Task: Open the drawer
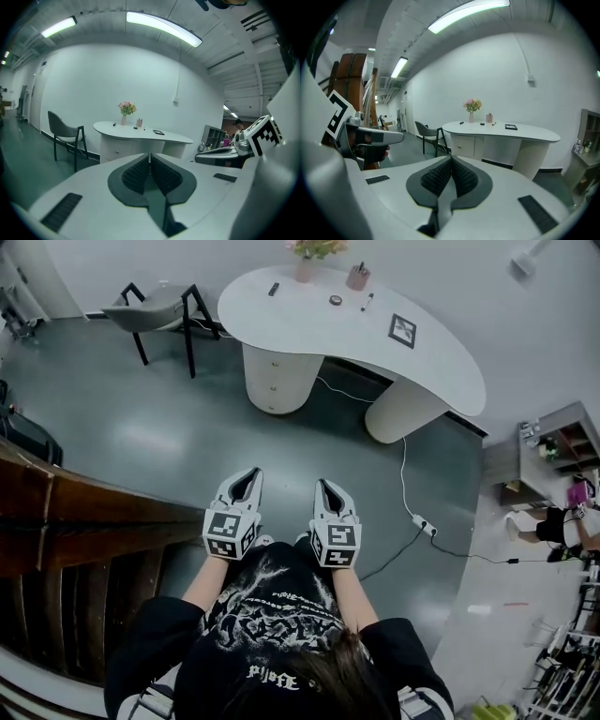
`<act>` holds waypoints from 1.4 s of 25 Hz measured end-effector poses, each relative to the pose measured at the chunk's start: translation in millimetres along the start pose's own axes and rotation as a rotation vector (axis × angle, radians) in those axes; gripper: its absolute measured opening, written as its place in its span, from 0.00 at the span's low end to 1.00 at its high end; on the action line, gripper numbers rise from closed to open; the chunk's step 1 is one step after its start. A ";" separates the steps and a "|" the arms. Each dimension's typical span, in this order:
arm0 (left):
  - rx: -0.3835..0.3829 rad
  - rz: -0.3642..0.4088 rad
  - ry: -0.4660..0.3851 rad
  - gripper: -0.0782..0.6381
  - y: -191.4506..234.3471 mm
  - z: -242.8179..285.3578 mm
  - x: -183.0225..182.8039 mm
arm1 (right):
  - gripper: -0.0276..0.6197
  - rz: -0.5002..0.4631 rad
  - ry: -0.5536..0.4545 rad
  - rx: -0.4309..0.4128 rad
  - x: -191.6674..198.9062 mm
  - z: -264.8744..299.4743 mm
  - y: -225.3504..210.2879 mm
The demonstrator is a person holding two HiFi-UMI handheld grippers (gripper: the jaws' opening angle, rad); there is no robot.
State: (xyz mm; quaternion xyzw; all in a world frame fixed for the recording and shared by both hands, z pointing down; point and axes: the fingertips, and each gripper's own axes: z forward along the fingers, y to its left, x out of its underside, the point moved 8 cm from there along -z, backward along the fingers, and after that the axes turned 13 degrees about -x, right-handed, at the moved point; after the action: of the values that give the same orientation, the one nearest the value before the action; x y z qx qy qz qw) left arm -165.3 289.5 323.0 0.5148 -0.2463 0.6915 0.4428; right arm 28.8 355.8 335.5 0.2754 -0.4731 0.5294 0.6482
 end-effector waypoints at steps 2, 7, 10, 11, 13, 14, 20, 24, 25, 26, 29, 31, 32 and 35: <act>0.002 -0.003 0.005 0.15 1.0 3.5 -0.1 | 0.08 -0.004 -0.004 0.006 -4.2 3.1 -3.2; -0.004 -0.005 0.007 0.15 4.4 14.4 0.1 | 0.08 -0.002 -0.012 0.012 -10.3 14.9 -13.0; -0.020 -0.004 0.003 0.15 6.5 25.0 -0.4 | 0.08 -0.010 -0.018 -0.002 -13.4 28.9 -22.9; -0.028 -0.005 0.005 0.15 6.9 29.1 -0.1 | 0.08 -0.014 -0.017 -0.010 -14.3 34.4 -27.1; -0.048 -0.011 0.007 0.15 9.2 39.0 0.7 | 0.08 -0.027 -0.015 -0.030 -17.0 48.0 -36.0; -0.059 -0.014 0.007 0.15 10.5 45.0 0.9 | 0.08 -0.035 -0.017 -0.041 -19.1 55.5 -40.8; -0.103 -0.006 0.016 0.15 11.9 97.2 -12.4 | 0.08 -0.067 -0.014 -0.099 -41.2 104.1 -83.5; -0.152 -0.013 0.008 0.15 10.9 135.0 -30.8 | 0.08 -0.086 0.002 -0.160 -61.4 140.8 -116.5; -0.165 -0.017 0.008 0.15 10.5 143.8 -34.9 | 0.08 -0.088 0.001 -0.176 -67.2 149.8 -124.8; -0.175 -0.021 0.008 0.15 9.7 152.8 -38.4 | 0.08 -0.093 0.001 -0.191 -73.0 158.5 -133.1; -0.201 -0.033 0.017 0.15 5.6 181.1 -45.0 | 0.08 -0.109 -0.003 -0.228 -89.0 183.4 -157.4; -0.220 -0.049 0.032 0.15 1.2 198.6 -47.0 | 0.08 -0.115 -0.005 -0.250 -97.5 196.1 -172.5; -0.229 -0.057 0.040 0.15 -1.0 207.6 -48.1 | 0.08 -0.119 -0.005 -0.261 -101.1 201.6 -180.0; -0.248 -0.063 0.047 0.15 -8.0 235.8 -54.7 | 0.08 -0.140 0.005 -0.289 -110.3 216.1 -203.9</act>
State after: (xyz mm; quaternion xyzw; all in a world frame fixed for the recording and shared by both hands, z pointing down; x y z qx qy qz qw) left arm -37.7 85.9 353.3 0.4473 -0.3034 0.6533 0.5301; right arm 153.2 64.9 351.7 0.2102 -0.5226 0.4100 0.7174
